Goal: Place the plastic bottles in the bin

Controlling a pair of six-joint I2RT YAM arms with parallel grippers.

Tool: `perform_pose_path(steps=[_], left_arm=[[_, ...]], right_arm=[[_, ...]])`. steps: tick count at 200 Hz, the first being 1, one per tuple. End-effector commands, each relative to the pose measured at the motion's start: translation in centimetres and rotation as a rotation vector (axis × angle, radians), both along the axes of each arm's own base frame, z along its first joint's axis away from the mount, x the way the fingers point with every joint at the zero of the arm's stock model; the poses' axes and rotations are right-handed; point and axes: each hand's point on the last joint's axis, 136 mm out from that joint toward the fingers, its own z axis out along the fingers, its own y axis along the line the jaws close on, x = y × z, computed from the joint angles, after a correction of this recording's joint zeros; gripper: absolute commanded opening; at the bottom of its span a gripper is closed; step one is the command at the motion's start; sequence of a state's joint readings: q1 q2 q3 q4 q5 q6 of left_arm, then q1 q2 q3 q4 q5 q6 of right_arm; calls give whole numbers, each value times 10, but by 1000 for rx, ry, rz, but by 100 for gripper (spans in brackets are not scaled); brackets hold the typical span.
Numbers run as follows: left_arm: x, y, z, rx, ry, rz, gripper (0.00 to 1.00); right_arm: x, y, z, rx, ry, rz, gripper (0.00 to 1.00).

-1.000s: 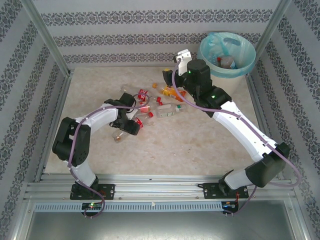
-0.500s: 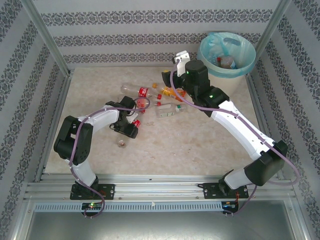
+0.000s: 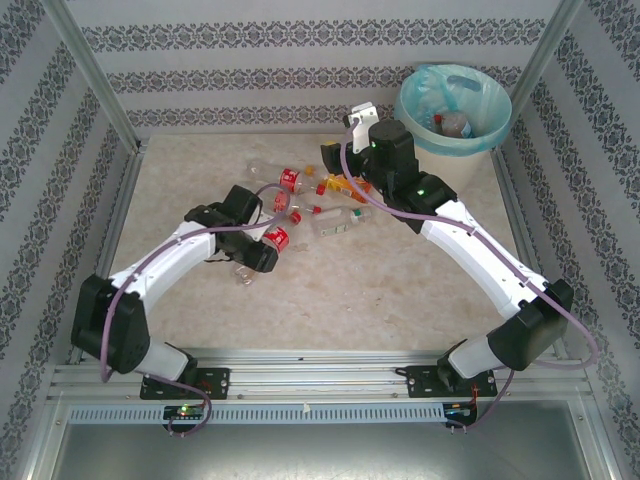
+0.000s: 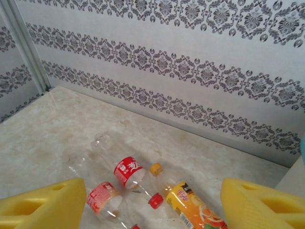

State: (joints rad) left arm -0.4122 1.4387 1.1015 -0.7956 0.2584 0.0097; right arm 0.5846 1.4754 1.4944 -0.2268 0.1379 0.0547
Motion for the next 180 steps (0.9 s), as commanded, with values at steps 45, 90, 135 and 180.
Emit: perform_pose_path(steps=[45, 90, 135, 180], left_arm=[[29, -36, 89, -253, -383, -92, 52], [39, -43, 142, -386, -670, -114, 50], [25, -41, 170, -485, -840, -124, 48], [19, -42, 176, -514, -865, -137, 47]], right_arm=[[-12, 11, 17, 121, 11, 70, 74], [-33, 24, 30, 251, 73, 203, 76], [-45, 45, 35, 410, 202, 319, 75], [-49, 70, 40, 493, 276, 433, 71]])
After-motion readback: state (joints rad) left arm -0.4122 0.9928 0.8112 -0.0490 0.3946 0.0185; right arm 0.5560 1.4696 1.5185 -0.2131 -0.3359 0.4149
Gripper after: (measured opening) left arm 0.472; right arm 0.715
